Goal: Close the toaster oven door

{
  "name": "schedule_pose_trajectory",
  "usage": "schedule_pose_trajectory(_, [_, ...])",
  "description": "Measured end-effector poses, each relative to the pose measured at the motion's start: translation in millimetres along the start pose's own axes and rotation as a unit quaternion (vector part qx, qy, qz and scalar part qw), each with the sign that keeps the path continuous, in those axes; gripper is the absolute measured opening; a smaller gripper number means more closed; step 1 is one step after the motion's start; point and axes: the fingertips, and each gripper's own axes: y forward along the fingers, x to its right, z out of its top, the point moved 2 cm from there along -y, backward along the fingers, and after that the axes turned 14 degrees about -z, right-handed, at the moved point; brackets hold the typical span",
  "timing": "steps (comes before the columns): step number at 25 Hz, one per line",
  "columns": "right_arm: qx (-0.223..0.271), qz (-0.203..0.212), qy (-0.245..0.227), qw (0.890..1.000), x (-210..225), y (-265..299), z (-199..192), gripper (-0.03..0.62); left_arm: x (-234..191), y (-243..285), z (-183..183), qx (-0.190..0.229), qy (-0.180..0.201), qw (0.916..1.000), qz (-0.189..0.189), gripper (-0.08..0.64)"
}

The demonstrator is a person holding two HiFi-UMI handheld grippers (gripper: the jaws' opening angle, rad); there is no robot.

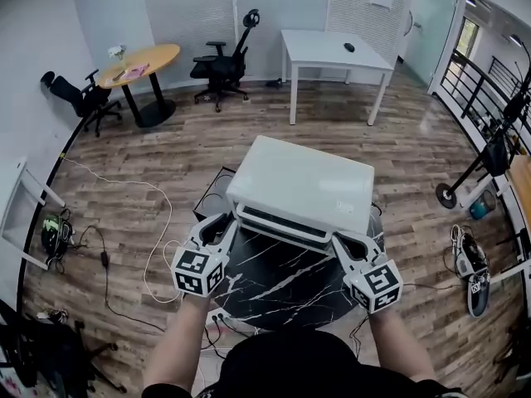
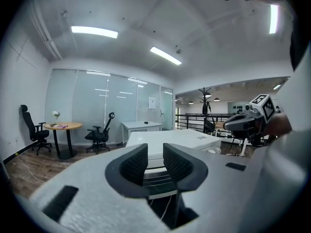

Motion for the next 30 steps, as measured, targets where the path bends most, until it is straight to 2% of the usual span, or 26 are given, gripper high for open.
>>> schedule_pose_trajectory(3, [0.021,0.015,0.004,1.0,-31.9,-11.2,23.9,0.006,11.2,-26.4,13.3,0.015,0.027,0.9994,-0.018,0.075])
schedule_pose_trajectory(6, [0.036,0.026,-0.009,0.999,-61.2,-26.2,40.9,0.006,28.8,-47.1,22.8,0.025,0.048,0.997,-0.055,0.075])
schedule_pose_trajectory(8, [0.047,0.023,-0.001,0.999,-72.6,-36.1,51.3,0.005,39.9,-60.7,28.7,0.035,0.067,0.9944,-0.074,0.064])
schedule_pose_trajectory(10, [0.058,0.015,0.016,0.998,-79.8,-44.0,60.8,0.005,44.6,-74.7,33.2,0.043,0.089,0.9919,-0.08,0.009])
schedule_pose_trajectory(12, [0.068,0.013,0.018,0.997,-87.6,-51.4,70.8,0.005,44.4,-85.9,37.8,0.05,0.096,0.9907,-0.082,0.005])
schedule_pose_trajectory(18, [0.089,0.023,0.013,0.996,-92.8,-73.3,91.3,0.005,53.3,-106.9,52.0,0.075,0.059,0.9911,-0.093,0.003])
schedule_pose_trajectory(21, [0.103,0.024,-0.017,0.994,-95.0,-81.3,97.6,0.003,51.7,-112.0,53.4,0.073,0.027,0.9952,-0.06,0.003])
schedule_pose_trajectory(24, [0.106,0.037,-0.02,0.994,-96.3,-88.4,92.3,0.003,57.0,-108.4,46.8,0.071,-0.015,0.9968,-0.034,0.003])
schedule_pose_trajectory(30, [0.102,0.046,0.017,0.994,-71.7,-89.7,79.7,0.003,84.6,-76.2,54.4,0.058,0.012,0.9974,-0.04,0.003])
